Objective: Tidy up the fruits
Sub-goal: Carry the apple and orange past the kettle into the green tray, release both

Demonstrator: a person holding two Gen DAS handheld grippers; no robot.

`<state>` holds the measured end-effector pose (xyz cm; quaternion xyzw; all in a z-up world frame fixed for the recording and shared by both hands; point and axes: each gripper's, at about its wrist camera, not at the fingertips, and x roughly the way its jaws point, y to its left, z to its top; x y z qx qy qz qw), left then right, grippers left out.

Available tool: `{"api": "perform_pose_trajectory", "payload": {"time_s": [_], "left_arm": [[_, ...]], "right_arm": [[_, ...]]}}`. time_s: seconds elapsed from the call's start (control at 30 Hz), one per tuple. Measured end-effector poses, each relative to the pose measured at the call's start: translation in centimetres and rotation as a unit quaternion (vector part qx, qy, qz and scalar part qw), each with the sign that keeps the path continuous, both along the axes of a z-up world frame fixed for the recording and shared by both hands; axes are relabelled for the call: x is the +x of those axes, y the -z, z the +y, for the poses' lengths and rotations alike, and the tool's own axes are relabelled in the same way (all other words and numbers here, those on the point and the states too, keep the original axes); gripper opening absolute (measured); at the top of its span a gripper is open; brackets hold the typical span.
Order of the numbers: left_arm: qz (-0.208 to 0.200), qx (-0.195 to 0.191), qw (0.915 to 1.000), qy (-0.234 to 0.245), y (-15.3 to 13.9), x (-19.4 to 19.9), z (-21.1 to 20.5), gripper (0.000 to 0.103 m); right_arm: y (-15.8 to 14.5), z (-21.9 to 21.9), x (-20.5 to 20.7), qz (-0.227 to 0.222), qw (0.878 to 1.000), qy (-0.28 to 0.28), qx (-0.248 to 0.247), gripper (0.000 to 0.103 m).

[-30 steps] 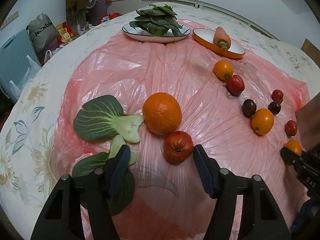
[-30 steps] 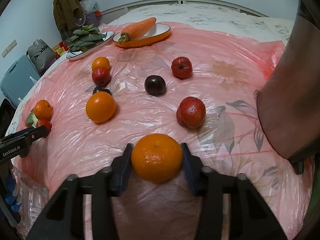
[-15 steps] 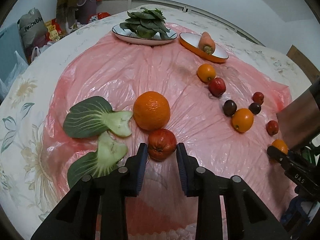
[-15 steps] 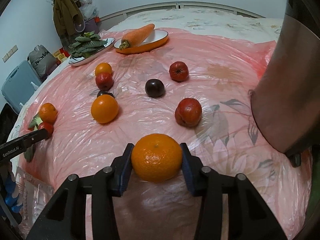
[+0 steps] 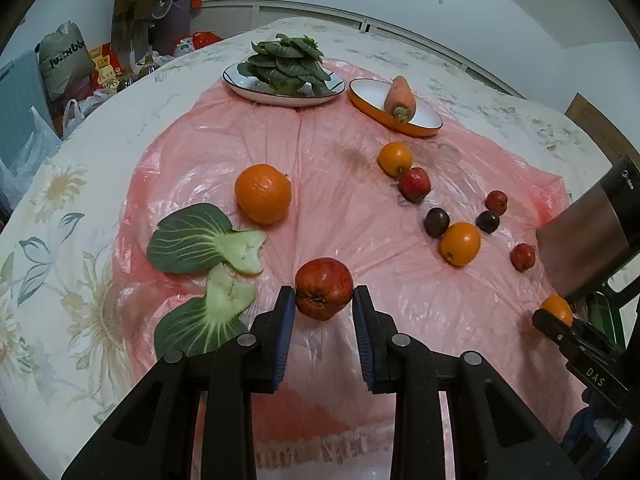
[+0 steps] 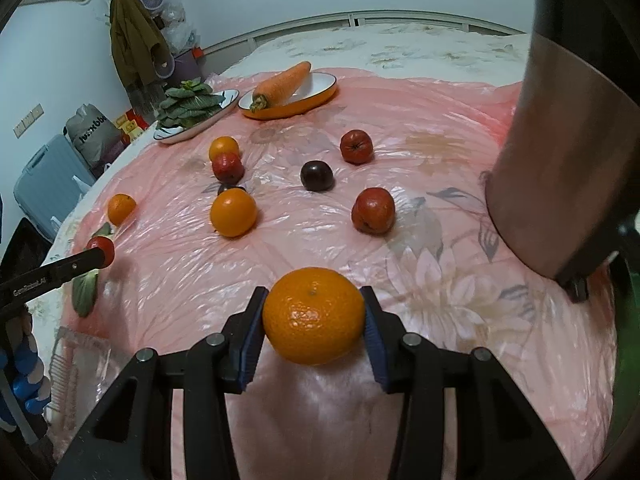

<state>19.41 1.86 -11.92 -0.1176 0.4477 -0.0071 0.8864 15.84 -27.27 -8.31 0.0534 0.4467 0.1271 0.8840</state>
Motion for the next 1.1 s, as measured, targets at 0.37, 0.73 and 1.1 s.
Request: {"api": "perform_pose_trajectory", "payload": {"time_s": [0.37, 0.73, 1.1], "left_arm": [[-0.020, -0.006, 0.9996, 0.021, -3.0, -3.5, -1.6, 0.025], [-0.047, -0.034, 0.9897, 0.131, -7.1, -6.3, -11.7, 0.025], [-0.048, -0.059, 0.9623, 0.261, -9.5, -7.9, -25.2, 0.025]], "right_arm": [[-2.1, -2.9, -5.4, -0.014, 1.000, 0.021, 0.017, 0.049], [-4.2, -12.1, -11.3, -0.038, 0.995, 0.093, 0.010, 0.049], [-4.1, -23.1, -14.0, -0.043, 0.982, 0.184, -0.009, 0.049]]}}
